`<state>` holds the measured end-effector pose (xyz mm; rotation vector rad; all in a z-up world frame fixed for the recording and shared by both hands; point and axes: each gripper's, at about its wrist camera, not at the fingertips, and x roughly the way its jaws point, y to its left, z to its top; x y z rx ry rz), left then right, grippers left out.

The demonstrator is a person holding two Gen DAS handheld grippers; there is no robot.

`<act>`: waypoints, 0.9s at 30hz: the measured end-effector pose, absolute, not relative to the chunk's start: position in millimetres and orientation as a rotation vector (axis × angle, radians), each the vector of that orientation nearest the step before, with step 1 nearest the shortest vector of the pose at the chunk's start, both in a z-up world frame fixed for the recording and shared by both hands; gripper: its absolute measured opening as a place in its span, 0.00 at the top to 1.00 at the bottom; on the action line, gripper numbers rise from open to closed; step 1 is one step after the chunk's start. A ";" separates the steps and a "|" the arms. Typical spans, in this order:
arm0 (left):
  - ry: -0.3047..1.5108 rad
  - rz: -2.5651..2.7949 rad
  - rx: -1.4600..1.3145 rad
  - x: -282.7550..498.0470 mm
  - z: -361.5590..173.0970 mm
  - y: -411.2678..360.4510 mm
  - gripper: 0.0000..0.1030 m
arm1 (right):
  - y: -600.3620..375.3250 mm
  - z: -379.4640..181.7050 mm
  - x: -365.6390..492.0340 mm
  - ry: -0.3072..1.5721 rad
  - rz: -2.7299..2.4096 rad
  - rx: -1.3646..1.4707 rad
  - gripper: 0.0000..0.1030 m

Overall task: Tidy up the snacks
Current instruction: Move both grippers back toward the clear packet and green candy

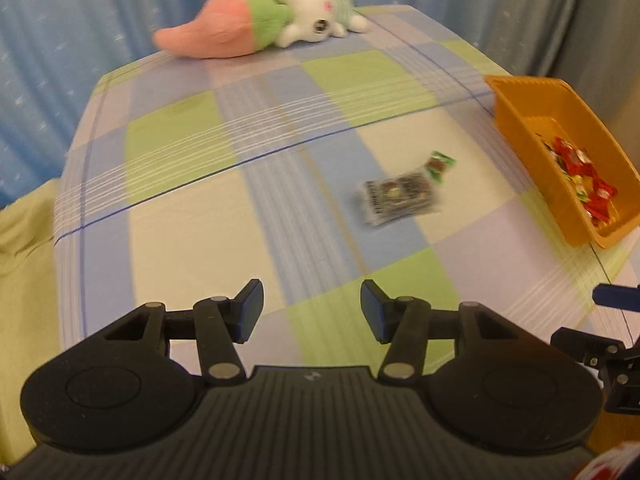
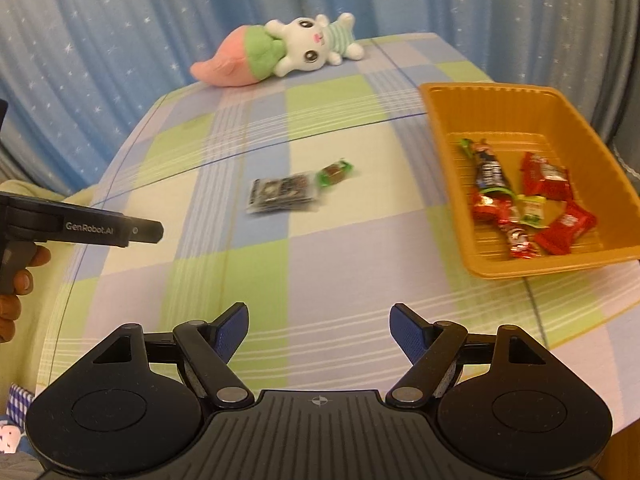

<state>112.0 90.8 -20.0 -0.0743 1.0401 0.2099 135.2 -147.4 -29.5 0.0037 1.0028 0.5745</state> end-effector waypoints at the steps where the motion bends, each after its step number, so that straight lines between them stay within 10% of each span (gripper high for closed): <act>1: 1.035 0.221 -0.093 107.4 -19.7 96.0 0.50 | -145.0 -30.0 135.0 1.003 0.575 0.000 0.25; 27: 0.941 0.482 -0.274 3.9 -11.5 104.3 0.45 | -106.8 -55.0 141.7 0.988 0.724 -0.129 0.25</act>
